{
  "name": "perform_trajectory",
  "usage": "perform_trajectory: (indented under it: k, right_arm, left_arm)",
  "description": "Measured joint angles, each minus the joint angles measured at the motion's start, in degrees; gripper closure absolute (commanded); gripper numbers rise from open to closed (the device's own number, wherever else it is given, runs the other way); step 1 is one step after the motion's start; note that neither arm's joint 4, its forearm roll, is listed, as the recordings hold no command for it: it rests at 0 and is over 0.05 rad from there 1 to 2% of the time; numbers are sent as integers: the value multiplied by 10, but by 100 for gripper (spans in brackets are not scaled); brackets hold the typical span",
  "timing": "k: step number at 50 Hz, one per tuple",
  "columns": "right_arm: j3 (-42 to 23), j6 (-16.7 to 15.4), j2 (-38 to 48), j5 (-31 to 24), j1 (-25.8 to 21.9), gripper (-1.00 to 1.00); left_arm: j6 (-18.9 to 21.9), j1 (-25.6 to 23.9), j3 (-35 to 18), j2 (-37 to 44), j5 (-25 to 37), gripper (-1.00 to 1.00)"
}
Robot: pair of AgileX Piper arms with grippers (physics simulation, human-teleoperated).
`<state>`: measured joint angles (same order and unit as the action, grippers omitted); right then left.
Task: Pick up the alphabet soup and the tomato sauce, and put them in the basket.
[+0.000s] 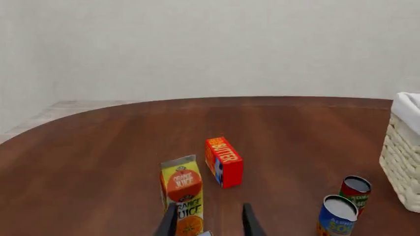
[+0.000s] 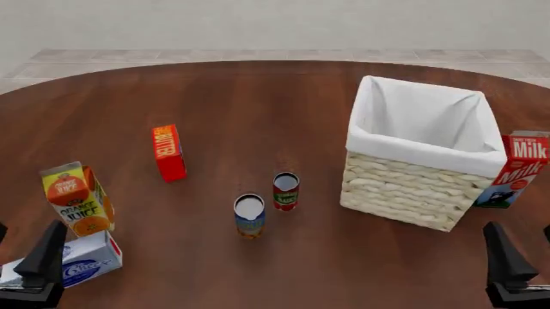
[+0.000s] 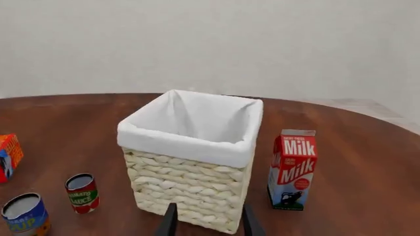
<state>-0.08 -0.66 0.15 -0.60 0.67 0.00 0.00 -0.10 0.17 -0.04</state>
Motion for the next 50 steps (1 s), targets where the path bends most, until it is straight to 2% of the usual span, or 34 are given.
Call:
perform_trajectory:
  k: [14, 25, 50]
  right_arm:
    - [-3, 2, 2, 2, -13, -100]
    - [-16, -10, 3, -9, -30, -100]
    - [-121, -34, 35, -73, -85, -100]
  left_arm:
    - [0, 0, -1, 2, 0, -100]
    - [0, 0, -1, 2, -1, -100]
    - [0, 0, -1, 3, -1, -100]
